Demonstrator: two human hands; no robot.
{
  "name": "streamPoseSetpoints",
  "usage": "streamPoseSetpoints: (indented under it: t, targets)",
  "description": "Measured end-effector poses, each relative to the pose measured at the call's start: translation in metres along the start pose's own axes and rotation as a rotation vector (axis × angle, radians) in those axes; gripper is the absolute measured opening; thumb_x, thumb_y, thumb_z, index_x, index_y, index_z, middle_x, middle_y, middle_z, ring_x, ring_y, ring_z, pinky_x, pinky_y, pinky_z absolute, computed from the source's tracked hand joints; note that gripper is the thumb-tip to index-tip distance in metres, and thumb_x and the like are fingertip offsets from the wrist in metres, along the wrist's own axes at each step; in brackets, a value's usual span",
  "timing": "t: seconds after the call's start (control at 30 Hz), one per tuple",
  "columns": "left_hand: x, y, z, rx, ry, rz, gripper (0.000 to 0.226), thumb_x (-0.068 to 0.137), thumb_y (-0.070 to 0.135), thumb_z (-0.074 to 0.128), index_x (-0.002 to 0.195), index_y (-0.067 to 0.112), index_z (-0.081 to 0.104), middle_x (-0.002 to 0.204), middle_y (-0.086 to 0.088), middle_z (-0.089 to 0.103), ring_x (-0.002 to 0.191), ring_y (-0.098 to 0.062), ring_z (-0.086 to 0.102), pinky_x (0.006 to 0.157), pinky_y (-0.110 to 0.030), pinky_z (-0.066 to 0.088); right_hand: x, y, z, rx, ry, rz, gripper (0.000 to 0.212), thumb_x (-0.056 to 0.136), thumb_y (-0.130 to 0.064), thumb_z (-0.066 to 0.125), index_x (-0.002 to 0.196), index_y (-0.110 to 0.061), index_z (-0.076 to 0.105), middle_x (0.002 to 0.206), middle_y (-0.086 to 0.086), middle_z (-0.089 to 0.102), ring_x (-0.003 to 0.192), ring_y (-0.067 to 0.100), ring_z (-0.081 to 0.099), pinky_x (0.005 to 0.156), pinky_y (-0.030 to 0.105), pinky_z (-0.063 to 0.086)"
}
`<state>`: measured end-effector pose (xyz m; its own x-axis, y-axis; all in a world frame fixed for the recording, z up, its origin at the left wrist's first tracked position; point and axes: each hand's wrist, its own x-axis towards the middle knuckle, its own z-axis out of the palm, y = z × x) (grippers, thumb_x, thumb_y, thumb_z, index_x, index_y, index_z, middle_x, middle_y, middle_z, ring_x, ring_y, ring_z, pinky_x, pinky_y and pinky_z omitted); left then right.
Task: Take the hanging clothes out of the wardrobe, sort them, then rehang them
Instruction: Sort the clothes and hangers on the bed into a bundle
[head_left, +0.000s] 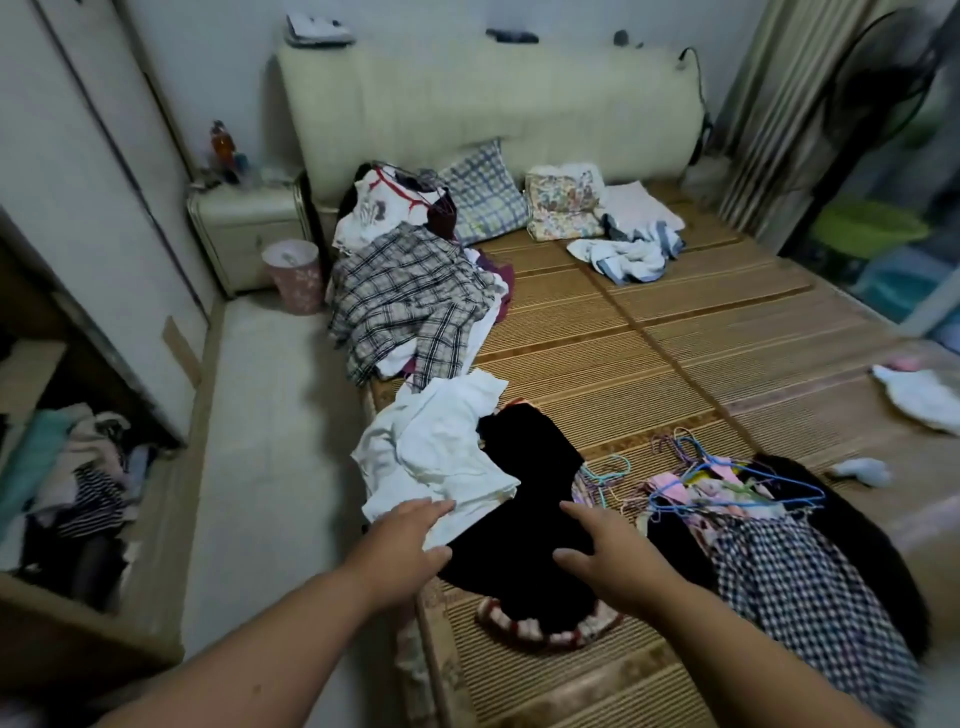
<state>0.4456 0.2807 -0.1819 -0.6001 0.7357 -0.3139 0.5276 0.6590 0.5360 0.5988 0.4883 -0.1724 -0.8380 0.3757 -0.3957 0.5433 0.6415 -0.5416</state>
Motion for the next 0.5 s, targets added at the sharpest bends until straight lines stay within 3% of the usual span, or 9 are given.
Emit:
streamPoseSetpoints:
  t: [0.2, 0.5]
  targets:
    - [-0.011, 0.023, -0.038, -0.09, 0.126, 0.023, 0.053, 0.09, 0.024, 0.058, 0.141, 0.025, 0.042, 0.146, 0.0, 0.041, 0.134, -0.014, 0.036, 0.105, -0.019, 0.027, -0.023, -0.039, -0.026, -0.039, 0.038, -0.034, 0.065, 0.091, -0.038, 0.057, 0.148, -0.025, 0.028, 0.15, 0.003, 0.031, 0.137, 0.022, 0.032, 0.11, 0.034, 0.031]
    - [0.038, -0.027, -0.087, -0.086, 0.018, 0.168, 0.053, 0.089, 0.027, 0.058, 0.14, 0.03, 0.042, 0.147, 0.002, 0.037, 0.136, -0.012, 0.034, 0.107, -0.021, 0.026, 0.033, -0.093, 0.003, 0.004, 0.192, 0.068, 0.061, 0.091, -0.041, 0.057, 0.145, -0.027, 0.033, 0.149, 0.0, 0.035, 0.136, 0.019, 0.034, 0.109, 0.032, 0.031]
